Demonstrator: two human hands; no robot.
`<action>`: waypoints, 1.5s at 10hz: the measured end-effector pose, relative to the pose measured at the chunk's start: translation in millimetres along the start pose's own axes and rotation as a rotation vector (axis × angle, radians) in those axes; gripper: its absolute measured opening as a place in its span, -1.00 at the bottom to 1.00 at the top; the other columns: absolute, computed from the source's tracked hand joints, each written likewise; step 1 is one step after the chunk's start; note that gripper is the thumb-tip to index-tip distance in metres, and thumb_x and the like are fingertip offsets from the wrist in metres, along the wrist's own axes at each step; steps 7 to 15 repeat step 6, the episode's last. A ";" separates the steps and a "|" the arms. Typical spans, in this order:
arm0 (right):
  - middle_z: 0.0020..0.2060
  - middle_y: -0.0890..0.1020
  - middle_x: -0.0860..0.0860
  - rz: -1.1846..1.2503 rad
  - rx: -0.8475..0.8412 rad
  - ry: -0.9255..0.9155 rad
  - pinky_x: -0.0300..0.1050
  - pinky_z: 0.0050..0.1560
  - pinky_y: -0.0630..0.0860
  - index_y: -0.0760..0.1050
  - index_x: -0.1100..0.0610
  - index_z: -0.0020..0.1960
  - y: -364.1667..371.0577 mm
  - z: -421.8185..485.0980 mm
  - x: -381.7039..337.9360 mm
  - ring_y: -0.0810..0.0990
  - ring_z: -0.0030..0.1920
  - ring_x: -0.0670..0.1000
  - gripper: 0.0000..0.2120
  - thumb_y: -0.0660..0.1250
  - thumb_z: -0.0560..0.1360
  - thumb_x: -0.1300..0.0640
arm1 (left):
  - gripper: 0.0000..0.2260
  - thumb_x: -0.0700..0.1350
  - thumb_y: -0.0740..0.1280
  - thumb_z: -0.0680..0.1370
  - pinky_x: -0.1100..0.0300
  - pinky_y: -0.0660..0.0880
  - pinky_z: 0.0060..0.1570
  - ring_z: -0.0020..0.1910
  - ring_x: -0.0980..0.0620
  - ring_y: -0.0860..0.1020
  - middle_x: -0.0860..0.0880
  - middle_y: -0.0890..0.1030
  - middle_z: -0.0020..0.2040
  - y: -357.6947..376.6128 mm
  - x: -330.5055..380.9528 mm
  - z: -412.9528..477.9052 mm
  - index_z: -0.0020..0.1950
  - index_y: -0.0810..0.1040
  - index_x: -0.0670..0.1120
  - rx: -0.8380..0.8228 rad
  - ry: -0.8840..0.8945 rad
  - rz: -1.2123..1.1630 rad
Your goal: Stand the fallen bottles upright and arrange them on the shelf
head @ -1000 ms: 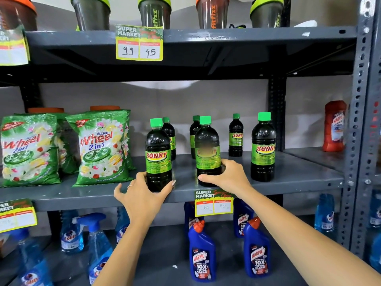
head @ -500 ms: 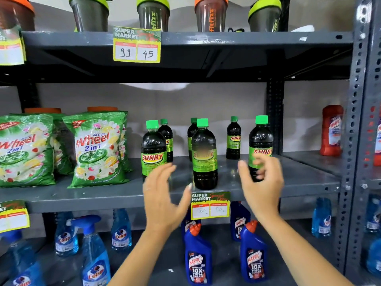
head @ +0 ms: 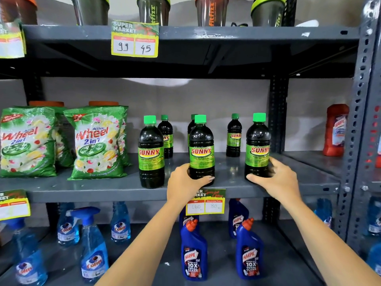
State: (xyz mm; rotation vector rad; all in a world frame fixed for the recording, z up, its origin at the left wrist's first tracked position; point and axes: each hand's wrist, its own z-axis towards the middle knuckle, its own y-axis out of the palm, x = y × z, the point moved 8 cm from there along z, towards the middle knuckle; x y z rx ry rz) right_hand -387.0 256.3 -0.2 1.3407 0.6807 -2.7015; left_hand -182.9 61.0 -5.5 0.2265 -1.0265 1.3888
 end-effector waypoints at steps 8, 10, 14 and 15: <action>0.34 0.52 0.05 0.080 0.020 0.022 0.05 0.29 0.43 0.29 -0.03 0.46 -0.7 -0.9 3.9 0.50 0.32 0.07 -0.09 0.61 0.21 -0.10 | -0.44 0.22 0.50 0.36 0.22 0.49 0.05 0.18 0.06 0.56 0.12 0.62 0.14 -9.7 10.8 -18.8 0.27 0.51 0.00 0.121 -0.011 0.017; 0.34 0.52 0.05 0.080 0.020 0.022 0.05 0.29 0.43 0.29 -0.03 0.46 -0.7 -0.9 3.9 0.50 0.32 0.07 -0.09 0.61 0.21 -0.10 | -0.44 0.22 0.50 0.36 0.22 0.49 0.05 0.18 0.06 0.56 0.12 0.62 0.14 -9.7 10.8 -18.8 0.27 0.51 0.00 0.121 -0.011 0.017; 0.34 0.52 0.05 0.080 0.020 0.022 0.05 0.29 0.43 0.29 -0.03 0.46 -0.7 -0.9 3.9 0.50 0.32 0.07 -0.09 0.61 0.21 -0.10 | -0.44 0.22 0.50 0.36 0.22 0.49 0.05 0.18 0.06 0.56 0.12 0.62 0.14 -9.7 10.8 -18.8 0.27 0.51 0.00 0.121 -0.011 0.017; 0.34 0.52 0.05 0.080 0.020 0.022 0.05 0.29 0.43 0.29 -0.03 0.46 -0.7 -0.9 3.9 0.50 0.32 0.07 -0.09 0.61 0.21 -0.10 | -0.44 0.22 0.50 0.36 0.22 0.49 0.05 0.18 0.06 0.56 0.12 0.62 0.14 -9.7 10.8 -18.8 0.27 0.51 0.00 0.121 -0.011 0.017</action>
